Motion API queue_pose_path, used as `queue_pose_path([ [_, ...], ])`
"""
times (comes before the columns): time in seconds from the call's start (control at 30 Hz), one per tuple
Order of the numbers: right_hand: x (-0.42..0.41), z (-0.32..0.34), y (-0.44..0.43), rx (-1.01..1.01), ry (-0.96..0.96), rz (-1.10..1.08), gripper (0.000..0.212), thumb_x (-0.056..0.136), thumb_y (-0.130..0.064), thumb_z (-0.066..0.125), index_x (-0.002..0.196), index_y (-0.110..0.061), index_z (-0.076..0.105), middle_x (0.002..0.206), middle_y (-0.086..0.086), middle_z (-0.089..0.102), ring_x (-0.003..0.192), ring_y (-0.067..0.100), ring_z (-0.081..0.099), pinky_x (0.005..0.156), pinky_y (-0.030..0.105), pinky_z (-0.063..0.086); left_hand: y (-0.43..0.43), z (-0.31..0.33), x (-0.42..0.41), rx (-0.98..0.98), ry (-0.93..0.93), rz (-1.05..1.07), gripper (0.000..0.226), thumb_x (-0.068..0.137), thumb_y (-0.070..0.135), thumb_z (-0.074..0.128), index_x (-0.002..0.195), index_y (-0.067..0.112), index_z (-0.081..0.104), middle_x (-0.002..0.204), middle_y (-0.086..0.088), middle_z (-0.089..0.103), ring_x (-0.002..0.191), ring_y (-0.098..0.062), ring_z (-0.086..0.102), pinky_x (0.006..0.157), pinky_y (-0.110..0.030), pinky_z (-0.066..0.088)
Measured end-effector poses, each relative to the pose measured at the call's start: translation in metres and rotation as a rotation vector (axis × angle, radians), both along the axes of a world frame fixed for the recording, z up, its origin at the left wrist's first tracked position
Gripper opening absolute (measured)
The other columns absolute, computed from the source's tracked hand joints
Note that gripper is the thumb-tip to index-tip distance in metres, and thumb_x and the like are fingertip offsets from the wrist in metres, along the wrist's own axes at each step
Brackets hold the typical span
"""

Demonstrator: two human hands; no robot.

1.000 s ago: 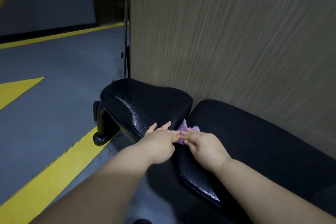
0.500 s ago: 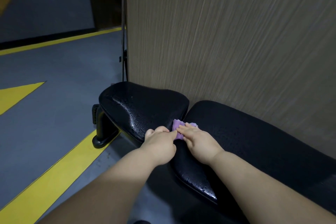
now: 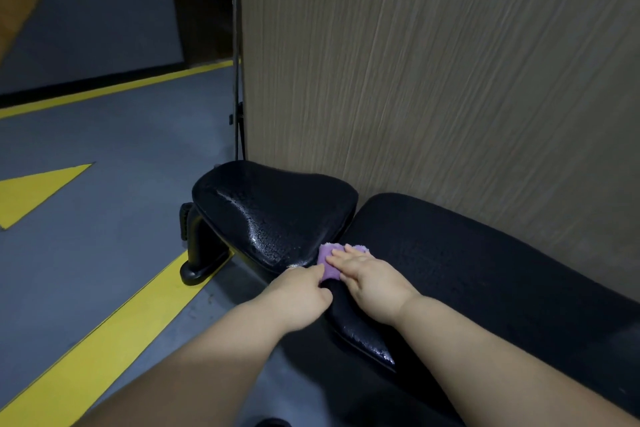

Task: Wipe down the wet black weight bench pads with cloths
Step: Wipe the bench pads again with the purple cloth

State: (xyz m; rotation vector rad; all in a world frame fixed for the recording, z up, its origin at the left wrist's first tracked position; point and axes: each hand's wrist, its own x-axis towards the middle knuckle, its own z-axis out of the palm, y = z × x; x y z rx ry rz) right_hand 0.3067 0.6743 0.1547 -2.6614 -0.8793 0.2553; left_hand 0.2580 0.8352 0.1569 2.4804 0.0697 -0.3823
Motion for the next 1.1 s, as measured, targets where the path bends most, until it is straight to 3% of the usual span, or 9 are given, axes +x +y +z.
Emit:
queue_pose_path([
  [0.13,-0.003,-0.003,0.003,0.038,0.027,-0.047,0.044,0.104,-0.015,0.034,0.147,-0.023,0.035,0.156,-0.009,0.026,0.147,0.008,0.009,0.112,0.014,-0.004,-0.006,0.003,-0.004,-0.05,-0.022,0.042,0.009,0.091,0.018,0.044,0.088,0.019,0.052,0.095,-0.009,0.058,0.082,-0.019,0.05,0.062,-0.025,0.035],
  [0.2,-0.01,-0.002,0.001,0.066,0.04,-0.044,0.043,0.104,-0.015,0.036,0.146,-0.023,0.038,0.155,-0.009,0.029,0.146,0.008,0.012,0.112,0.012,-0.004,-0.002,0.003,-0.01,-0.071,-0.003,0.039,0.012,0.09,0.016,0.044,0.09,0.018,0.056,0.087,-0.006,0.056,0.08,-0.019,0.051,0.056,-0.022,0.033],
  [0.33,-0.028,0.001,-0.005,0.073,0.046,-0.001,0.042,0.103,-0.017,0.038,0.145,-0.02,0.039,0.154,-0.007,0.031,0.146,0.008,0.014,0.112,0.012,-0.002,0.005,-0.002,-0.026,-0.122,0.034,0.037,0.033,0.088,0.017,0.05,0.117,0.017,0.063,0.102,0.002,0.061,0.097,-0.018,0.058,0.072,-0.021,0.036],
  [0.47,-0.046,-0.001,-0.018,0.175,0.115,0.008,0.038,0.101,-0.019,0.046,0.139,-0.019,0.048,0.149,-0.007,0.039,0.142,0.001,0.019,0.111,0.009,0.001,0.005,-0.006,-0.045,-0.23,0.066,-0.003,0.047,0.066,0.03,0.045,0.1,0.004,0.064,0.087,0.0,0.054,0.086,-0.016,0.049,0.076,-0.03,0.039],
  [0.57,-0.051,-0.004,-0.025,0.265,0.182,-0.022,0.034,0.1,-0.022,0.049,0.132,-0.018,0.057,0.143,-0.008,0.047,0.138,-0.003,0.023,0.114,0.013,0.007,0.004,-0.008,-0.05,-0.325,0.029,0.132,0.038,0.077,0.032,0.054,0.105,0.014,0.072,0.102,0.001,0.069,0.1,-0.017,0.061,0.096,-0.033,0.046],
  [0.63,-0.051,-0.004,-0.023,0.289,0.193,-0.055,0.032,0.1,-0.022,0.048,0.13,-0.018,0.059,0.14,-0.009,0.05,0.139,-0.001,0.025,0.117,0.017,0.01,-0.001,-0.009,-0.042,-0.199,-0.078,0.273,0.025,0.092,0.025,0.052,0.106,0.017,0.071,0.11,-0.003,0.07,0.106,-0.022,0.063,0.094,-0.031,0.047],
  [0.73,-0.051,-0.002,-0.019,0.282,0.173,-0.088,0.033,0.101,-0.023,0.045,0.132,-0.022,0.057,0.142,-0.011,0.048,0.142,0.002,0.024,0.117,0.018,0.009,-0.019,-0.011,-0.029,-0.048,-0.137,0.322,0.03,0.101,0.03,0.041,0.114,0.014,0.063,0.118,-0.007,0.065,0.109,-0.028,0.059,0.085,-0.029,0.043],
  [0.9,-0.055,-0.004,-0.017,0.086,0.083,0.001,0.044,0.105,-0.026,0.032,0.149,-0.023,0.032,0.157,-0.01,0.023,0.146,0.005,0.006,0.115,0.017,-0.003,-0.043,-0.017,-0.02,-0.08,-0.047,0.355,0.038,0.105,0.028,0.029,0.121,0.009,0.058,0.12,-0.01,0.064,0.112,-0.028,0.058,0.084,-0.027,0.04],
  [1.1,-0.06,-0.002,-0.021,0.081,0.102,0.006,0.043,0.105,-0.027,0.033,0.148,-0.023,0.035,0.156,-0.011,0.025,0.146,0.003,0.005,0.113,0.016,-0.005,-0.055,-0.026,-0.036,-0.176,-0.006,0.449,0.037,0.104,0.029,0.032,0.131,0.012,0.052,0.128,-0.012,0.06,0.118,-0.029,0.056,0.093,-0.03,0.041],
])
